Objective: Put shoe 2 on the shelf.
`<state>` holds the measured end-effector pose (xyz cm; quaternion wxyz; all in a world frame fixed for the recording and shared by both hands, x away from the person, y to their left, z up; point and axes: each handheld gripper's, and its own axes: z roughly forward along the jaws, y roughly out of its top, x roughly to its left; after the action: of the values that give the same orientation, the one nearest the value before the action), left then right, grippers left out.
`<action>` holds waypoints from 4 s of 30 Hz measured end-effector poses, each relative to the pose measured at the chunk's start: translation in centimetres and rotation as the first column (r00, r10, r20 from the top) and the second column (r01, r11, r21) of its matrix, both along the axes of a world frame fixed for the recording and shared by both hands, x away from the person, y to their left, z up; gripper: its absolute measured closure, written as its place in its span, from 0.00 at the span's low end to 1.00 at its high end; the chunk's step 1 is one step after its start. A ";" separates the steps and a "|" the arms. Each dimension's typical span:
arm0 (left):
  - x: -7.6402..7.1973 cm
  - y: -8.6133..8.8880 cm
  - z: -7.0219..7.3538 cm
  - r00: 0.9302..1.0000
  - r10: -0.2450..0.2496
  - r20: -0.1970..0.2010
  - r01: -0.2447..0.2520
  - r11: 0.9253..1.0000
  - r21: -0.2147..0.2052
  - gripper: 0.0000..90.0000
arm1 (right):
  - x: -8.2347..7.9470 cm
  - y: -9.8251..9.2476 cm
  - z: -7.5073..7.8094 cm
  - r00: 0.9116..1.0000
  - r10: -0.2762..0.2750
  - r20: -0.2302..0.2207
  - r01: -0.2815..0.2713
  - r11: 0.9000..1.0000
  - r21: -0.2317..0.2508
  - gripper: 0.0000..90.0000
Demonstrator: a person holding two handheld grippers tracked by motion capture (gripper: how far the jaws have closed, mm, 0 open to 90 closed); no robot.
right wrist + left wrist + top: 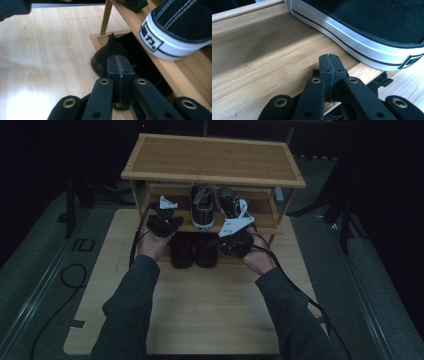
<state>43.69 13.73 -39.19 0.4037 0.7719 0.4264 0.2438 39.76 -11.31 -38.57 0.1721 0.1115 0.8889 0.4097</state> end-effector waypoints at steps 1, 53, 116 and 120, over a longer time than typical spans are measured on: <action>0.0 -0.1 0.0 1.000 -0.002 0.001 0.002 1.000 0.001 1.00 | -0.1 -0.3 0.0 1.000 0.005 0.001 -0.005 1.000 -0.005 1.00; 0.9 -1.1 0.3 0.998 -0.042 -0.050 0.043 0.999 0.010 1.00 | 0.2 -10.8 1.2 0.998 -0.033 -0.061 0.035 0.999 0.033 1.00; 1.0 -1.1 0.3 0.998 -0.038 -0.055 0.038 0.999 -0.007 1.00 | 4.1 -4.0 0.7 0.998 -0.040 -0.054 0.042 0.998 0.044 1.00; 1.0 -1.1 0.3 0.998 -0.037 -0.059 0.037 0.999 -0.010 1.00 | 4.1 -3.9 0.7 0.998 -0.042 -0.054 0.044 0.998 0.040 1.00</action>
<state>44.69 12.66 -38.90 0.3988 0.7848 0.4248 0.2115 43.90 -15.24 -37.83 0.1547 0.1450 0.8818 0.4212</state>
